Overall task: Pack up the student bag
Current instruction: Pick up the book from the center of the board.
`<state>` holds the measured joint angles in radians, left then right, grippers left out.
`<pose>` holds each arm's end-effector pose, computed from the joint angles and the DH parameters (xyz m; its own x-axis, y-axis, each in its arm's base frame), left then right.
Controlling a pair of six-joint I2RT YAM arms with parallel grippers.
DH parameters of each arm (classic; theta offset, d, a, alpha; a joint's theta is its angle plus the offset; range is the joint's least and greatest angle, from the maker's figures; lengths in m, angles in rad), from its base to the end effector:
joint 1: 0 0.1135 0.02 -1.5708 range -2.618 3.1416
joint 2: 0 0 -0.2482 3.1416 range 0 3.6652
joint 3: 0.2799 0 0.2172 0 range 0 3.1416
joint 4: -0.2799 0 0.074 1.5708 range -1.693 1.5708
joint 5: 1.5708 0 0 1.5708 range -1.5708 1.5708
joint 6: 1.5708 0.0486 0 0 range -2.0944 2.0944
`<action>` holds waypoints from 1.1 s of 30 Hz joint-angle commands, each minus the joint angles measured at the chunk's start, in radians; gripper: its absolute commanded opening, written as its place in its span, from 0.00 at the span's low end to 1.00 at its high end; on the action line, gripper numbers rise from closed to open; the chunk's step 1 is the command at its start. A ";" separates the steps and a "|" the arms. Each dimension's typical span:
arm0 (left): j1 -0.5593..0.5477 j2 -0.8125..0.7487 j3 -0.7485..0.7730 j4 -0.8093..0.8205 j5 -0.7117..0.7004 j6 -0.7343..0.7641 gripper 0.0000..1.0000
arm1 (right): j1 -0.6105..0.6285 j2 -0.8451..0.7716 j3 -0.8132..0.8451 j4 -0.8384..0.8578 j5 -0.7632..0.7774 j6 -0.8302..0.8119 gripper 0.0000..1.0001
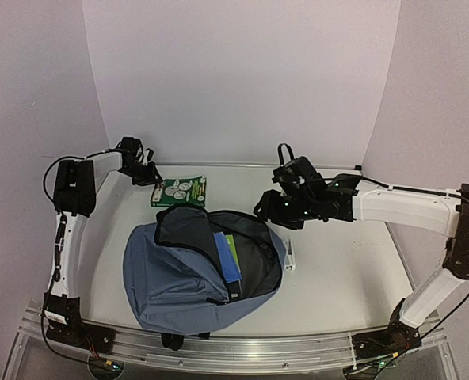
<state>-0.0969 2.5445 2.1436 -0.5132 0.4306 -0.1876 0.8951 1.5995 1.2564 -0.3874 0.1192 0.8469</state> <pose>0.5086 -0.0698 0.1332 -0.8382 -0.0888 -0.5381 0.1886 0.8786 -0.4387 0.2140 0.2577 0.2663 -0.8153 0.1723 -0.5528 -0.1637 0.8471 0.5055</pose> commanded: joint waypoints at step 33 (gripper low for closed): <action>-0.074 -0.296 -0.482 0.136 0.173 -0.152 0.48 | -0.294 0.614 0.554 0.139 -0.472 -0.346 0.66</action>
<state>-0.1457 2.2896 1.6795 -0.3676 0.5915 -0.3405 0.6299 2.1383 1.7183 -0.2699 -0.2275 0.5485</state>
